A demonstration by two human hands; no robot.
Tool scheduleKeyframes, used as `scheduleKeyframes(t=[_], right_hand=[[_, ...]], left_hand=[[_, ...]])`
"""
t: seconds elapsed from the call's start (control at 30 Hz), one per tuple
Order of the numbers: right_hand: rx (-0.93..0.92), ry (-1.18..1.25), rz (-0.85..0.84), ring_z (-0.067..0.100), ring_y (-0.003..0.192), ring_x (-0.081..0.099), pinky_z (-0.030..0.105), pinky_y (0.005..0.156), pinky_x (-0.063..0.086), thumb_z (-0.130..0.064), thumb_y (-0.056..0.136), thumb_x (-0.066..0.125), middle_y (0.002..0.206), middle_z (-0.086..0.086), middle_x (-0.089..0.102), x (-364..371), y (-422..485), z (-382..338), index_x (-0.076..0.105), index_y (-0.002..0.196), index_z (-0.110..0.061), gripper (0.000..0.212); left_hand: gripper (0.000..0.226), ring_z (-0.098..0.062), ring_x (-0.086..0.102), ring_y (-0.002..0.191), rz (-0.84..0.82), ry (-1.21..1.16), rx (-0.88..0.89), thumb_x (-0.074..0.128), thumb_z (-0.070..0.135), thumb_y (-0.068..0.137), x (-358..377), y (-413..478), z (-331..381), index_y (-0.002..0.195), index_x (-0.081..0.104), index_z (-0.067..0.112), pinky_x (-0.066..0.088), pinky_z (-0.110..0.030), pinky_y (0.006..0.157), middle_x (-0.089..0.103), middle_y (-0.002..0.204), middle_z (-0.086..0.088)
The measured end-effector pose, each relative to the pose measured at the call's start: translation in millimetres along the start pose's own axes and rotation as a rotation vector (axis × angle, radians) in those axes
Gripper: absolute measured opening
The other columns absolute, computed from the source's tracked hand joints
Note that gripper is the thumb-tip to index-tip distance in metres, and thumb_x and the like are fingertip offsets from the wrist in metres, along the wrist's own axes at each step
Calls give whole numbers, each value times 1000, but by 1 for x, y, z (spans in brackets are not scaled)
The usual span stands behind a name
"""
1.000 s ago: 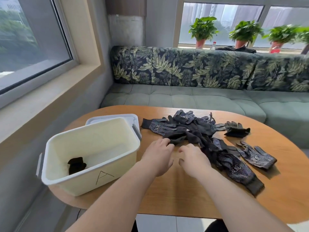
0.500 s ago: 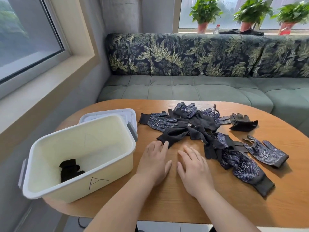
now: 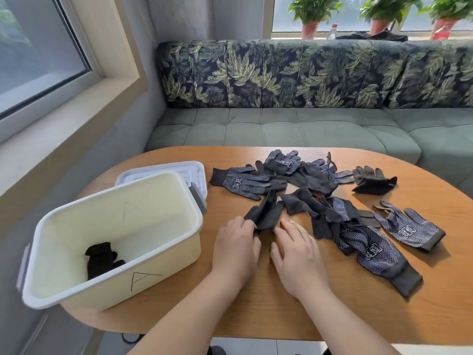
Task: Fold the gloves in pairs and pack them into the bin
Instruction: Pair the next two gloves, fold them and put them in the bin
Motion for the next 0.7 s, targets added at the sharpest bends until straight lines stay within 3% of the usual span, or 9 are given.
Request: scheduleKeyframes(t=[0.17, 0.27, 0.37, 0.5, 0.6, 0.7], right_hand=[[8, 3, -9, 17, 155, 32, 42, 126, 31, -43, 104, 50, 161, -6, 48, -3, 0, -2, 60, 145, -28, 44], [20, -6, -35, 16, 156, 28, 42, 127, 28, -44, 107, 43, 159, -10, 47, -5, -1, -3, 55, 148, -32, 45], [33, 15, -65, 13, 158, 23, 41, 129, 25, -47, 107, 36, 166, -12, 39, -3, 0, -2, 51, 151, -36, 47], [49, 42, -81, 11, 160, 19, 39, 132, 20, -48, 108, 36, 171, -12, 32, -3, -1, -2, 49, 154, -38, 49], [47, 36, -76, 11, 160, 20, 39, 131, 20, -48, 108, 37, 170, -12, 33, -3, -1, -2, 49, 154, -38, 48], [40, 31, -63, 13, 159, 25, 40, 130, 24, -48, 107, 37, 168, -11, 37, 0, 0, 0, 53, 151, -36, 49]], left_hand=[[16, -23, 57, 75, 3, -573, -415, 54, 25, 96, -54, 33, 2, 81, 52, 19, 41, -40, 70, 65, 78, 1], [18, -29, 75, 69, -48, -963, -610, 50, 25, 96, -70, 62, 8, 91, 61, 12, 56, -39, 69, 76, 89, -11], [13, -28, 75, 62, -96, -1300, -774, 49, 12, 101, -80, 78, 22, 101, 62, 9, 61, -34, 63, 74, 94, -15], [12, -29, 71, 83, 80, -1434, -729, 57, 17, 95, -90, 86, 22, 91, 68, 19, 62, -51, 91, 72, 91, -10], [10, -21, 62, 84, 214, -1388, -726, 61, 27, 86, -82, 58, 12, 83, 70, 26, 57, -45, 88, 71, 86, -2], [12, -22, 60, 82, 245, -1220, -926, 60, 28, 91, -41, -8, -4, 92, 70, 20, 55, -45, 84, 73, 91, -4]])
Point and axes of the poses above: each hand's wrist, its own y-axis towards the middle knuckle, its own x-axis out of the palm, z = x × y, the point moved 8 cm from there along y, towards the middle knuckle
